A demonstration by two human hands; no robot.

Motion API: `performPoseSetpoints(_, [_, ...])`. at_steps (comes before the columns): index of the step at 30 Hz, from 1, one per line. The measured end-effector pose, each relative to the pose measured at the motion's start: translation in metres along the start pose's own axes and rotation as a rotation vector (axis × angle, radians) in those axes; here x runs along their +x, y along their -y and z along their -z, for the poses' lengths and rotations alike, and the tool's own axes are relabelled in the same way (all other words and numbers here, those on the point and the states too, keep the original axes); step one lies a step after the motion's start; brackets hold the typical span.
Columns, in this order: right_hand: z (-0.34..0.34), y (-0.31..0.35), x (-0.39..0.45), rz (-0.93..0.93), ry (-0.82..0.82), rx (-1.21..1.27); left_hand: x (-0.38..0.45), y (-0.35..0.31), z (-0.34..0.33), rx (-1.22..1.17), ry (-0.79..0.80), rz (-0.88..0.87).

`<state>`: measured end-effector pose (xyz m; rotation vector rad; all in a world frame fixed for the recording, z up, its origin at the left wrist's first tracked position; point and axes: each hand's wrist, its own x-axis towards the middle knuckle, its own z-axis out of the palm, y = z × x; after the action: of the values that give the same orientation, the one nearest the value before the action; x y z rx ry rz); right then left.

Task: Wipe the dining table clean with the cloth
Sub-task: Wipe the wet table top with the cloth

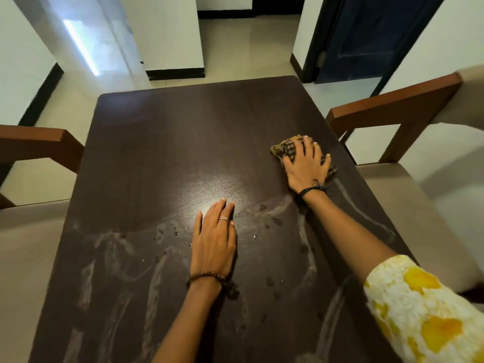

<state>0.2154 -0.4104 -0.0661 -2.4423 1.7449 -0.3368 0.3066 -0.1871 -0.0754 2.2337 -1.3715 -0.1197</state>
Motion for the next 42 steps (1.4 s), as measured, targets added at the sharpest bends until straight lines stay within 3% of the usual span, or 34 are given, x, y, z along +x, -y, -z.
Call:
performPoseSetpoints(3, [-0.001,0.022,-0.019,0.059,-0.008,-0.018,0.000,-0.001,-0.002,0.012,0.005,0.015])
performPoseSetpoints(8, [-0.005,0.052,-0.065,0.374,0.070,0.031,-0.001,-0.003,-0.001,0.047,0.027,0.017])
performPoseSetpoints(12, [0.001,0.035,-0.054,0.427,0.122,0.046,-0.001,-0.004,-0.002,0.038,0.018,0.013])
performPoseSetpoints(21, [0.013,-0.058,0.058,-0.044,0.057,0.049,0.001,-0.002,-0.004,0.026,-0.005,0.015])
performPoseSetpoints(31, [0.015,-0.079,-0.011,0.006,-0.029,-0.050,0.005,-0.002,-0.003,0.059,0.015,0.025])
performPoseSetpoints(36, [0.015,-0.071,0.023,-0.041,-0.010,-0.051,0.006,-0.001,-0.003,0.059,0.016,0.021])
performPoseSetpoints(42, [0.008,-0.024,0.070,-0.234,0.049,-0.002,0.006,-0.003,-0.005,0.078,0.035,0.026])
